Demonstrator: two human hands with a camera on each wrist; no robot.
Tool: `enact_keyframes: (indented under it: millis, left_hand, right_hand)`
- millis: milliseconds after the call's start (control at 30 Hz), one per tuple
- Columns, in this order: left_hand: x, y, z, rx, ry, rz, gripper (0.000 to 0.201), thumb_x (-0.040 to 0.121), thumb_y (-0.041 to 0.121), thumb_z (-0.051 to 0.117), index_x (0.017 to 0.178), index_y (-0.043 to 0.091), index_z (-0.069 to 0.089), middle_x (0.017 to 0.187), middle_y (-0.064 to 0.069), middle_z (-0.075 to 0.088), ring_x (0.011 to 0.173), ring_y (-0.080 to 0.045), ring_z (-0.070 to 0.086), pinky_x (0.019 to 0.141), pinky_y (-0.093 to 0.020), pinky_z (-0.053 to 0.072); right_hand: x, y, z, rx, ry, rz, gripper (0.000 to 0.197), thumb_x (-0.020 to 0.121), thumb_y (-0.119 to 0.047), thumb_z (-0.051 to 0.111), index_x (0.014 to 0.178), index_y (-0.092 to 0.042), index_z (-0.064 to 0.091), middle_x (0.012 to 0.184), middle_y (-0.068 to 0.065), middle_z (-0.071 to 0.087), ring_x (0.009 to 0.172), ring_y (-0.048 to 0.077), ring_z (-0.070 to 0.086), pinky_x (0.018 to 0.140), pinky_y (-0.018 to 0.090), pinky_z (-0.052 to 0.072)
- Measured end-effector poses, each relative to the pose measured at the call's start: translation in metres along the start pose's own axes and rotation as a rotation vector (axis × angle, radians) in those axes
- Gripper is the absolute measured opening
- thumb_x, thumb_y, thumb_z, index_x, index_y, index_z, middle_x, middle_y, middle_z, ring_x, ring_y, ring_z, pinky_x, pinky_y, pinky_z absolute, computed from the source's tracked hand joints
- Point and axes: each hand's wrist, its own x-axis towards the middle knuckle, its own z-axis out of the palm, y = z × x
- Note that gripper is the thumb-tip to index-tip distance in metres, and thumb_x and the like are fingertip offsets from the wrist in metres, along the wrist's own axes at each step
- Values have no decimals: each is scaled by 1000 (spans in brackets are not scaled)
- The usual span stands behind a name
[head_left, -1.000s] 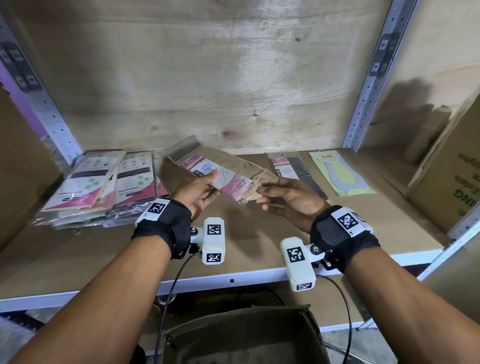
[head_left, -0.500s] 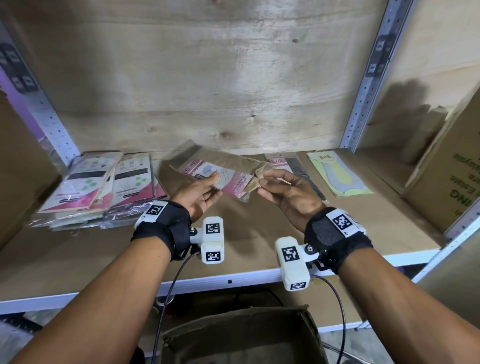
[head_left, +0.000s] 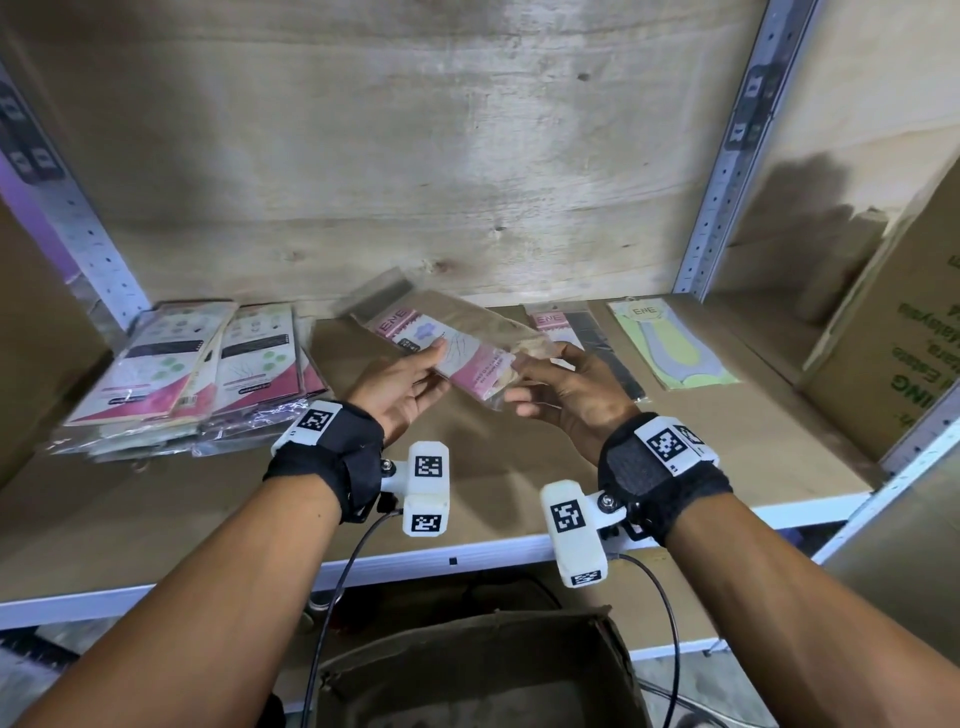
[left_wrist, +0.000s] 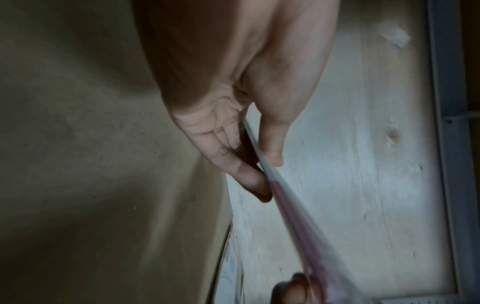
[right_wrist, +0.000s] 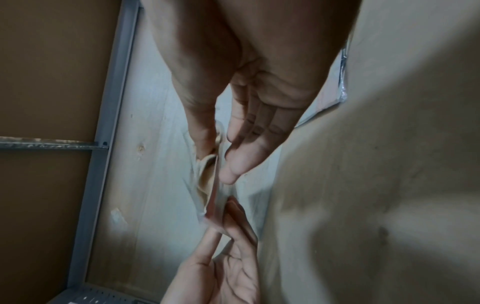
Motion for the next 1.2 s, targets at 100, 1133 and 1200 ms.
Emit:
enact_keyframes:
  millis: [100,1133,1200]
  left_hand:
    - [-5,-1,8,80,-39,14,12,92,16,66,103,13,65,101,-7,74,92,-17,70,64,-24,59]
    - [-21,-4,29,270,-264,183,35,80,-5,73,108,14,63,99,-8,77,89,-24,75,64,-32,60]
    - [-21,-6,30,314,-263,189,35,81,-4,73,105,20,63,95,-3,78,84,-20,75,59,-30,59]
  right_hand:
    - [-1,1,1,-36,-9,44,27,87,-4,69,112,-5,58,84,16,73,59,21,64,51,25,57]
    - [-2,0,-15,-141,-46,198,6,91,0,64,93,-6,62,82,17,73,68,24,73,57,28,59]
    - [0,-2,-15,-10,-54,219,13,92,6,58,104,1,60,94,25,72,75,28,75,64,31,62]
